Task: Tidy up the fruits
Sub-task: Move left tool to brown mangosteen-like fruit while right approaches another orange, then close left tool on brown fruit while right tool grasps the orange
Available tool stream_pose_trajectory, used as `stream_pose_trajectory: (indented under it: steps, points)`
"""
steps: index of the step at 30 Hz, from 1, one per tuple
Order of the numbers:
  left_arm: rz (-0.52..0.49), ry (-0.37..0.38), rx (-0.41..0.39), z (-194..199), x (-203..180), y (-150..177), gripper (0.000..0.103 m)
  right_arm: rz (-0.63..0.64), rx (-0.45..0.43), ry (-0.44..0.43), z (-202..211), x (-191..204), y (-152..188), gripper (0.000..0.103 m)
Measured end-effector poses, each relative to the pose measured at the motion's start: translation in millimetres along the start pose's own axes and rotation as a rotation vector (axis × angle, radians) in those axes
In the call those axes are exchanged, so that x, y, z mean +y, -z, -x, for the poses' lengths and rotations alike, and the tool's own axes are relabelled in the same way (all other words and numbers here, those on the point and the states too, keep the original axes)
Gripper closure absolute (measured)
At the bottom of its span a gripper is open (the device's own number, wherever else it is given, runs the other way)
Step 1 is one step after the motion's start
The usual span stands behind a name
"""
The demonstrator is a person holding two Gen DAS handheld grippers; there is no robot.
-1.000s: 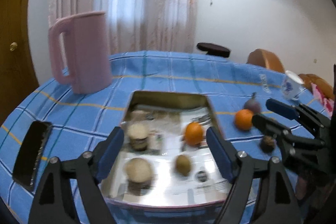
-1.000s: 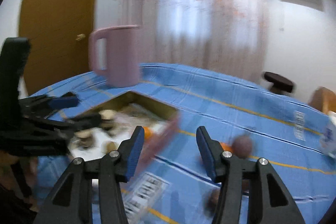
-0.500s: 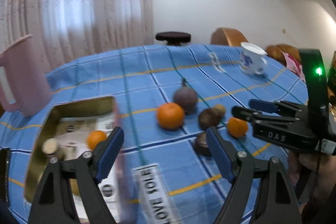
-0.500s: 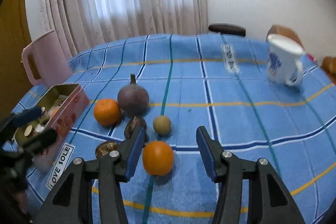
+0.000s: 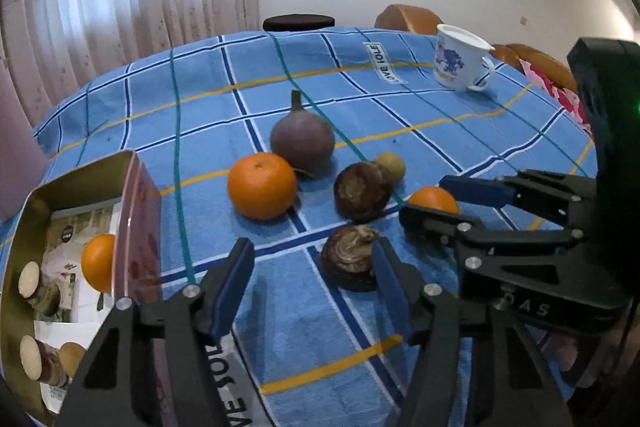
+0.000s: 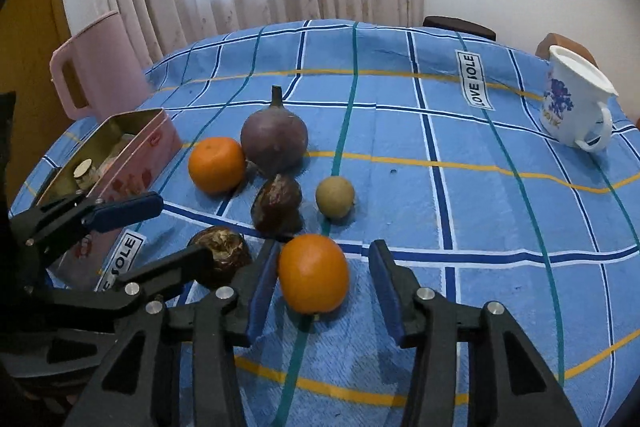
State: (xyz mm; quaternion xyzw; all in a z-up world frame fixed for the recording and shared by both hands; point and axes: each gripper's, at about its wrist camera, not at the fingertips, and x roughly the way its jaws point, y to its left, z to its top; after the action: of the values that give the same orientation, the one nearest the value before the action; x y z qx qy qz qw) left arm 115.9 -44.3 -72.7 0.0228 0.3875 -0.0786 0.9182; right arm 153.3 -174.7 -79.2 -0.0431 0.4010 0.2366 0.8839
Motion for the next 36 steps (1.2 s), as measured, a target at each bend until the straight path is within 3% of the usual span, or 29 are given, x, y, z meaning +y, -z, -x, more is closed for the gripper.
stream_pose_trajectory:
  steps: [2,4,10,23,26,32,36]
  points:
    - [0.002,0.035,-0.002,0,-1,0,0.055,-0.004,0.000,-0.023,0,-1,0,0.067]
    - [-0.013,0.044,-0.003,1,-5,0,0.059,-0.004,-0.004,-0.021,1,-2,1,0.067]
    - [-0.026,0.092,0.016,-4,-15,0,0.059,-0.037,-0.051,0.011,10,-7,1,0.068]
    - [-0.060,0.049,0.044,-15,-21,-6,0.060,-0.082,-0.063,0.012,12,-15,1,0.068]
    - [-0.025,0.026,0.091,-25,-14,-7,0.058,-0.077,-0.067,0.016,13,-15,1,0.068]
    - [-0.028,0.052,0.069,-21,-15,-7,0.063,-0.074,-0.082,0.010,15,-14,2,0.068]
    - [-0.026,0.051,-0.003,-7,-13,-6,0.063,-0.075,-0.103,0.003,19,-14,3,0.068]
